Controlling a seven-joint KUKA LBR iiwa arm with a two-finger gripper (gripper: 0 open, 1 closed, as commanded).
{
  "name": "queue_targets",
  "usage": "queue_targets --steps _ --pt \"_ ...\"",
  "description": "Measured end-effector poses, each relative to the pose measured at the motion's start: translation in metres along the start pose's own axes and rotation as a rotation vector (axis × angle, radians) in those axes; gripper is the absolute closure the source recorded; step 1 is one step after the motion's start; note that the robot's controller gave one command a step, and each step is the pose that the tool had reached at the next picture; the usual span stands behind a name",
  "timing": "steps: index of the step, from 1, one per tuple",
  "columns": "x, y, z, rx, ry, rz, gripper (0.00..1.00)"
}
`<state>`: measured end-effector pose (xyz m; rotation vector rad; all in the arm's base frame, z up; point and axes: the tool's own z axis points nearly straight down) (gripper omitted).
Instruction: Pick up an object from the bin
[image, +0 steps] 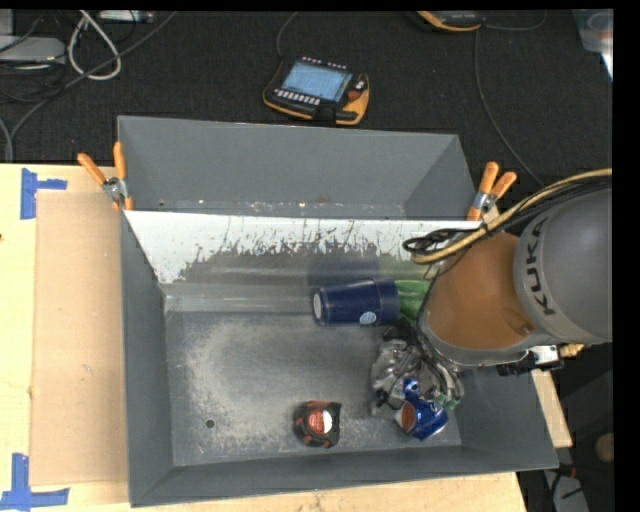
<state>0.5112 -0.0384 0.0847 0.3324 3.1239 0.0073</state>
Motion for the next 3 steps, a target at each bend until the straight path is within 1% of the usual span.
queue_targets --steps 1,2,3 --pt "-0.002 0.0 -0.018 -0.001 -0.005 0.0 1.0" --pt "-0.001 0.0 -0.032 -0.001 -0.002 -0.001 1.0" --pt "0.0 0.0 -0.067 -0.001 -0.001 -0.001 1.0"
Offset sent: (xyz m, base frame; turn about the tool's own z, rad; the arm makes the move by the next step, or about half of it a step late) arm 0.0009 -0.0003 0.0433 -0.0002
